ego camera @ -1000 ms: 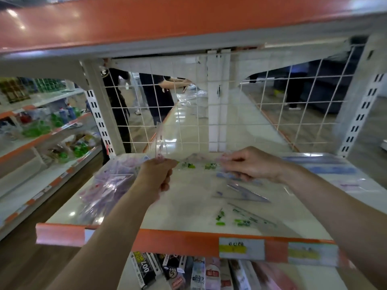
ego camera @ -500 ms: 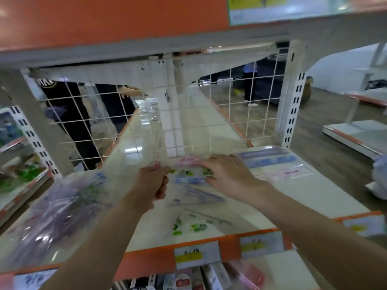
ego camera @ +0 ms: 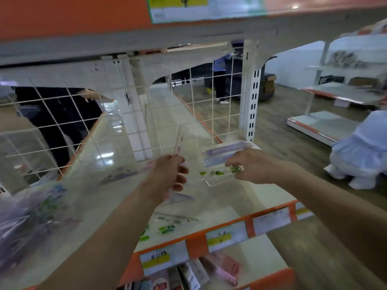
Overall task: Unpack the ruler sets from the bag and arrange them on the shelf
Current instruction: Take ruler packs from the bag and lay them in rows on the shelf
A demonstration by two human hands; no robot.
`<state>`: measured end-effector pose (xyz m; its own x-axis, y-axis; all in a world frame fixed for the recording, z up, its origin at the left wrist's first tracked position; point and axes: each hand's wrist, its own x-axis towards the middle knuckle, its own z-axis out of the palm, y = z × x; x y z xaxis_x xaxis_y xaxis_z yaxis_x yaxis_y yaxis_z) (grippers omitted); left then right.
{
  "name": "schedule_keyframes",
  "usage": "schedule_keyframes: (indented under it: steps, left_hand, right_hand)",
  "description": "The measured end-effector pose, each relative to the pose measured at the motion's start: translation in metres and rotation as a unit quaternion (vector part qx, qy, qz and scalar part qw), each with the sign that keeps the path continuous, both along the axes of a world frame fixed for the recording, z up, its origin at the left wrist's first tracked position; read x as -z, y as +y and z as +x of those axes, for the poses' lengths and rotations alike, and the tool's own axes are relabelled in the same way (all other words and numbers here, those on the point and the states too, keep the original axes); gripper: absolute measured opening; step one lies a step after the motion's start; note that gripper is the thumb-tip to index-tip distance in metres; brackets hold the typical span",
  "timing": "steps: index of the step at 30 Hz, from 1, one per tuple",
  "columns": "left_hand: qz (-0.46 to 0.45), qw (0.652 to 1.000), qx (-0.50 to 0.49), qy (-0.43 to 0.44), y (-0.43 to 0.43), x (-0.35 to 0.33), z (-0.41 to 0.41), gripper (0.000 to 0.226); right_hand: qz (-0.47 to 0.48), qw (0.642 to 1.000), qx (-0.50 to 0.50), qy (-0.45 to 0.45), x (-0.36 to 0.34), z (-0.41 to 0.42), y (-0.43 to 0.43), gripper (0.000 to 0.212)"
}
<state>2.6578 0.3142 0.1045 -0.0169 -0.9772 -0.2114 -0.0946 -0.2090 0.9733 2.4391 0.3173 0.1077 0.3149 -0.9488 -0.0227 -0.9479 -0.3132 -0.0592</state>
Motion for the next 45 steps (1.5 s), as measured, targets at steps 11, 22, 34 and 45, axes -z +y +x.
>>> schedule_keyframes:
  steps: [11,22,34,45]
  left_hand:
    - [0.004,1.000,0.028,0.007,0.012,-0.003,-0.012,0.013]
    - [0.000,0.994,0.105,-0.041,0.027,-0.012,-0.018,0.012]
    - [-0.005,0.969,0.203,-0.144,0.033,-0.010,-0.017,0.013]
    - [-0.017,0.963,0.188,-0.192,0.021,0.000,-0.017,0.010]
  right_hand:
    - [0.080,0.994,0.049,0.057,0.002,-0.022,0.019,0.044]
    - [-0.193,0.956,0.007,-0.220,-0.023,-0.010,0.022,0.024]
    - [-0.172,0.981,-0.083,0.015,-0.018,0.010,0.033,0.040]
    - [-0.133,0.988,-0.083,0.012,0.000,0.005,0.030,0.037]
